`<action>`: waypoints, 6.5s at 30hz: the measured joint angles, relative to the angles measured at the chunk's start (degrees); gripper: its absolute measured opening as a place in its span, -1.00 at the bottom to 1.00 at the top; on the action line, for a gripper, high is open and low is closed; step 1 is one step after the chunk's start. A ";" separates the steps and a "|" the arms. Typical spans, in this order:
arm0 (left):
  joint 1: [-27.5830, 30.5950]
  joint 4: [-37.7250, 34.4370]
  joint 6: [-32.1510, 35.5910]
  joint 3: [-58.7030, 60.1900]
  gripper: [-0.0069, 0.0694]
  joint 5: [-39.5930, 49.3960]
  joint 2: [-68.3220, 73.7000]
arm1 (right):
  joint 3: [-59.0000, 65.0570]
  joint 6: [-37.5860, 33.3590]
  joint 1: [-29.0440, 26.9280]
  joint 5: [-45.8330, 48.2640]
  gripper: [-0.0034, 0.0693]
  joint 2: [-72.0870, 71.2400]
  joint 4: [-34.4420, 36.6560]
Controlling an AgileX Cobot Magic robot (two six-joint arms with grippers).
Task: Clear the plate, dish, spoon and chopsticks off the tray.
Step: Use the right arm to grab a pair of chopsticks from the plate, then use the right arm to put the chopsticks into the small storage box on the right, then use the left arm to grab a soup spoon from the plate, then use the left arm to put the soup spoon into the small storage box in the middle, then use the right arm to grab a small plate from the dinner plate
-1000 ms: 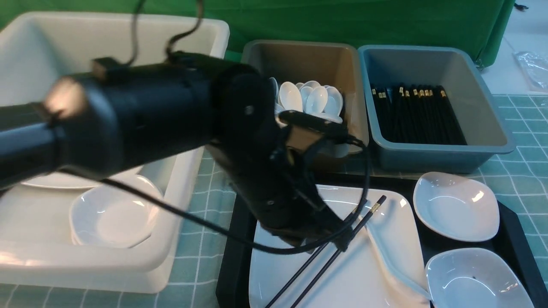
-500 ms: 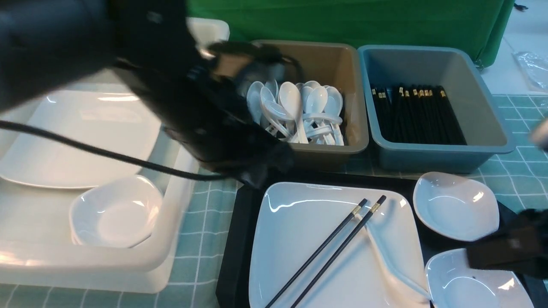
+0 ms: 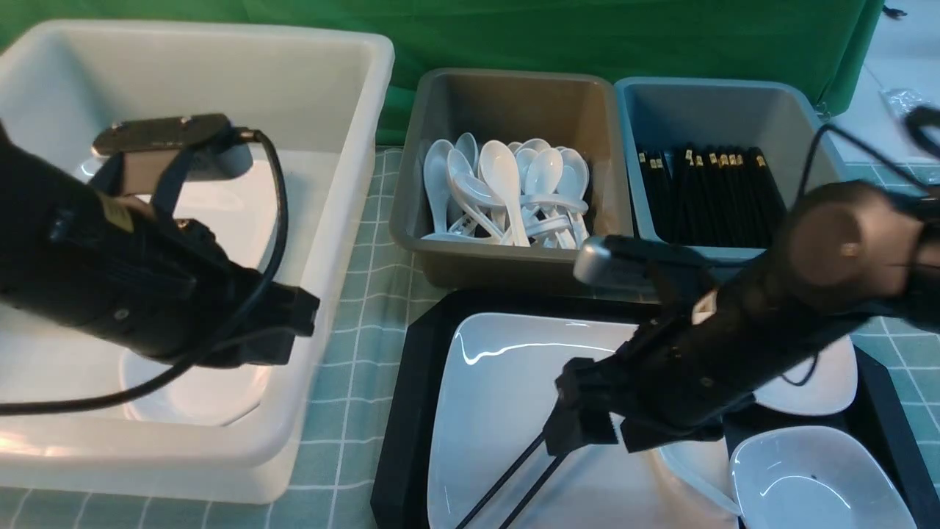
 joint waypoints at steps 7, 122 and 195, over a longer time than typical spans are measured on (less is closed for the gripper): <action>0.00 -0.05 0.00 0.12 -0.79 -0.26 -0.62 | -1.79 3.15 0.00 -2.99 0.82 6.26 -1.08; -26.43 2.78 -16.53 -40.55 0.44 -13.24 53.55 | -5.75 -9.41 -31.46 25.08 -0.82 -43.73 -16.61; -6.75 14.65 -11.55 -40.15 -0.78 -1.56 28.37 | 9.58 -22.09 -21.41 23.58 0.35 -32.99 -13.30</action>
